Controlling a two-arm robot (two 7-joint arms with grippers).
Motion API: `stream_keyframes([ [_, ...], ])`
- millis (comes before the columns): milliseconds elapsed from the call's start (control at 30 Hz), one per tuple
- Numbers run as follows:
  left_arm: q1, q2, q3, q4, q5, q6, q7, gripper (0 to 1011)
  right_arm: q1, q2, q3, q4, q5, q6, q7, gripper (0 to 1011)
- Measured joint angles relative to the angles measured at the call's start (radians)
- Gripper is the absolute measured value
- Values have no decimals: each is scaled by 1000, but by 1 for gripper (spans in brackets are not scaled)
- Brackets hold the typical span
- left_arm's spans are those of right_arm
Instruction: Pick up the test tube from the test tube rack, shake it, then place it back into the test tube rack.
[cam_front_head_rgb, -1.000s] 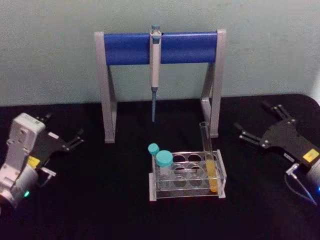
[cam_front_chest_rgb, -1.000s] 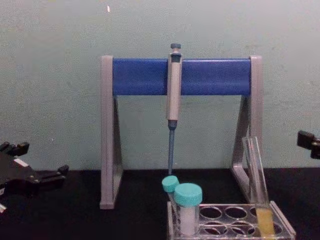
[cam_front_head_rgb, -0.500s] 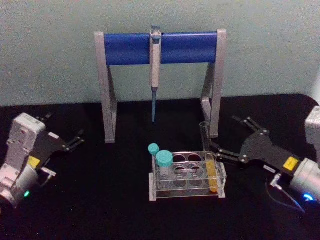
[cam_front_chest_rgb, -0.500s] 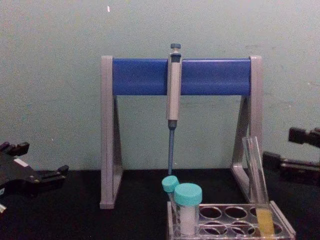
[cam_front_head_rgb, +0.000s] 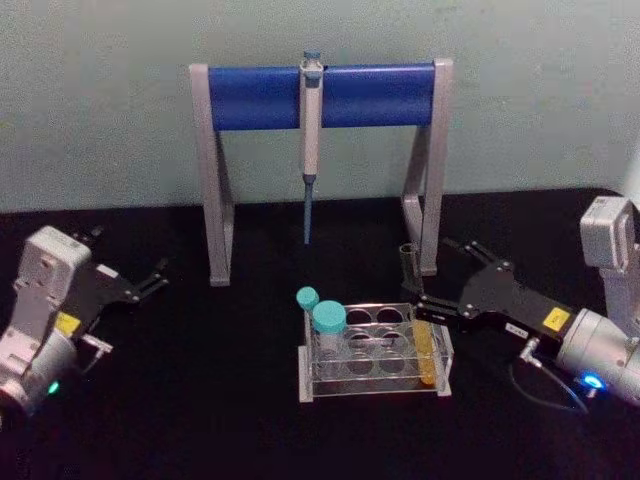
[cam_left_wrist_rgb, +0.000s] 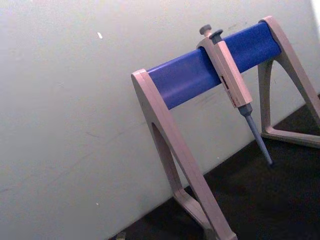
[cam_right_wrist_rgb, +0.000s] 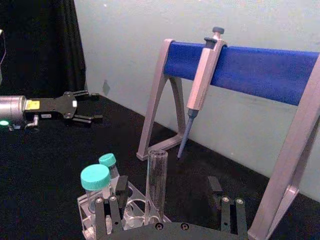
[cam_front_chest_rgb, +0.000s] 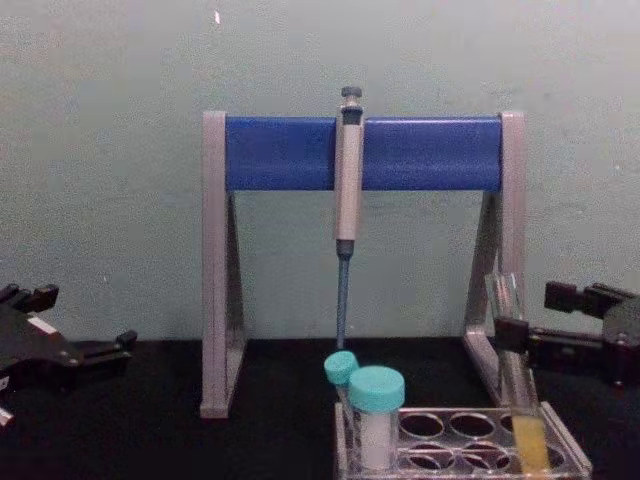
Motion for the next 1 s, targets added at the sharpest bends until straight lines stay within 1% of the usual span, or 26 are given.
stream_keyframes([
  [233, 0, 0, 0, 0, 0, 0, 0, 1001, 26, -8, -10, 16, 0, 34, 19, 1000],
  [400, 0, 0, 0, 0, 0, 0, 0, 1001, 37, -6, -16, 17, -1, 54, 24, 1000],
  [467, 0, 0, 0, 0, 0, 0, 0, 1001, 47, -3, -22, 17, -1, 70, 29, 1000],
  [633, 0, 0, 0, 0, 0, 0, 0, 1001, 60, 0, -34, 20, -6, 90, 31, 1000],
  [1000, 0, 0, 0, 0, 0, 0, 0, 1001, 78, 3, -52, 29, -15, 108, 32, 1000],
])
